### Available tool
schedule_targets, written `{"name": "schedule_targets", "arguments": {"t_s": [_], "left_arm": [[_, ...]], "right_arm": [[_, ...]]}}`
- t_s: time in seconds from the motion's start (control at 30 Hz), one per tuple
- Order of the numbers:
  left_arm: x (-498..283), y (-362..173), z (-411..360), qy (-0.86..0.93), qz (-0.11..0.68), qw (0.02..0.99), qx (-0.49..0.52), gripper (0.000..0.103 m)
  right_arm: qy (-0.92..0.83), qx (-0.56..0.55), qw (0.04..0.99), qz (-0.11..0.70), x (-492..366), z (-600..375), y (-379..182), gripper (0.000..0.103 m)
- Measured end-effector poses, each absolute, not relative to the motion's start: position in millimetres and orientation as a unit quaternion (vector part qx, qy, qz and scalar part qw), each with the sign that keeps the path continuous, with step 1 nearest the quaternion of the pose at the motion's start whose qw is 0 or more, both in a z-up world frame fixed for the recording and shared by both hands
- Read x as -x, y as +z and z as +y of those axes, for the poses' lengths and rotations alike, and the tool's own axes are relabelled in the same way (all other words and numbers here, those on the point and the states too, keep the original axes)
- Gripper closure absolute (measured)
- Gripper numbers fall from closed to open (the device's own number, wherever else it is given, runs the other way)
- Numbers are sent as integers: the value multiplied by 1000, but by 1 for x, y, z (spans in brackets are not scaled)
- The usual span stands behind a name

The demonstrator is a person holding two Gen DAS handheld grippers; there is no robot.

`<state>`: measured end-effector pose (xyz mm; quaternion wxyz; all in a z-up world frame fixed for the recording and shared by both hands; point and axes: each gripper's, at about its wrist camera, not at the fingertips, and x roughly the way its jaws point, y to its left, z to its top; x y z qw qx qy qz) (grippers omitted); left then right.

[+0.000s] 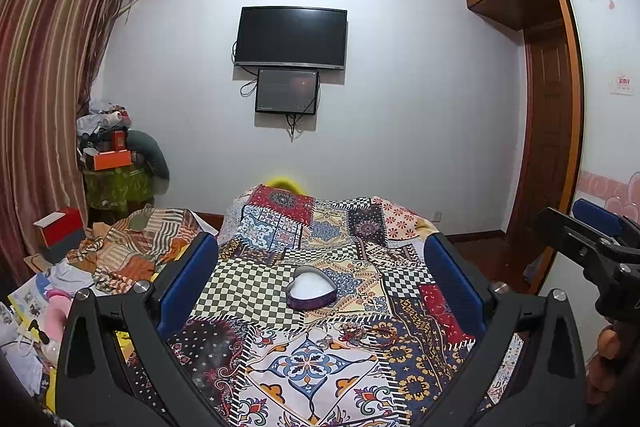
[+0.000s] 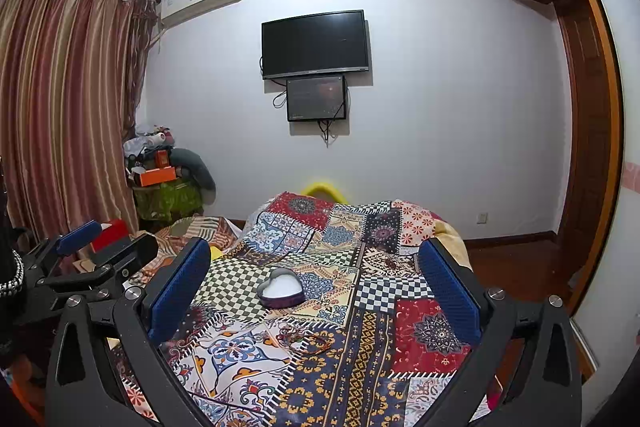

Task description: Organize jewelry

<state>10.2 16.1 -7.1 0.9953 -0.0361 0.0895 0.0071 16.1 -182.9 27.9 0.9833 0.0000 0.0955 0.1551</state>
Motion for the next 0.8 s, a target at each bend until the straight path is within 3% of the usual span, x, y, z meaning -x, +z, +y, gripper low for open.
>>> {"name": "schedule_targets", "arguments": {"t_s": [0.8], "left_arm": [[-61,-40,31,14,148,988,42,0]], "right_arm": [[142,4,979,149,-57,-176,0,0]]}}
